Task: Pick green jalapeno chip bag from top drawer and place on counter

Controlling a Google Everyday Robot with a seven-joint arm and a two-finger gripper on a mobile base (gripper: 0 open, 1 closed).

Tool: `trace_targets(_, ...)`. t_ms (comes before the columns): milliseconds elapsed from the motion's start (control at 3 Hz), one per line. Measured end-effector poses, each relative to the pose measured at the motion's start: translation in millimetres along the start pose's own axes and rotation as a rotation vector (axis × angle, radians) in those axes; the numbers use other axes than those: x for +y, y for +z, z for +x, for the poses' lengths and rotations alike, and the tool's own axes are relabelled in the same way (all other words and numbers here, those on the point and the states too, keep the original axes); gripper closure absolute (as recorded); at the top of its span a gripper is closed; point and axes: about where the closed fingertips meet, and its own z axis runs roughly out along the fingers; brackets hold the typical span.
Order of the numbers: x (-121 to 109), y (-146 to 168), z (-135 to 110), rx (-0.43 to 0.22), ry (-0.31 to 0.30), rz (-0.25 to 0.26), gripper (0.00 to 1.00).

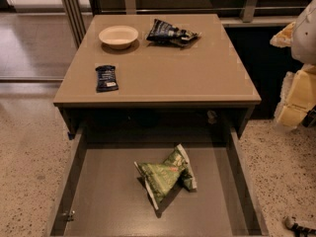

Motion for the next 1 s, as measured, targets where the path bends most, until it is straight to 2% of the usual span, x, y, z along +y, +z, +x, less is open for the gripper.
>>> trace_targets(333, 0, 0, 0, 0.0, 0.0, 0.0, 0.0)
trace_targets(667, 7, 15, 0, -0.015, 0.001, -0.002, 0.0)
trace_targets(1000, 21, 51, -4, -0.049, 0.002, -0.028, 0.0)
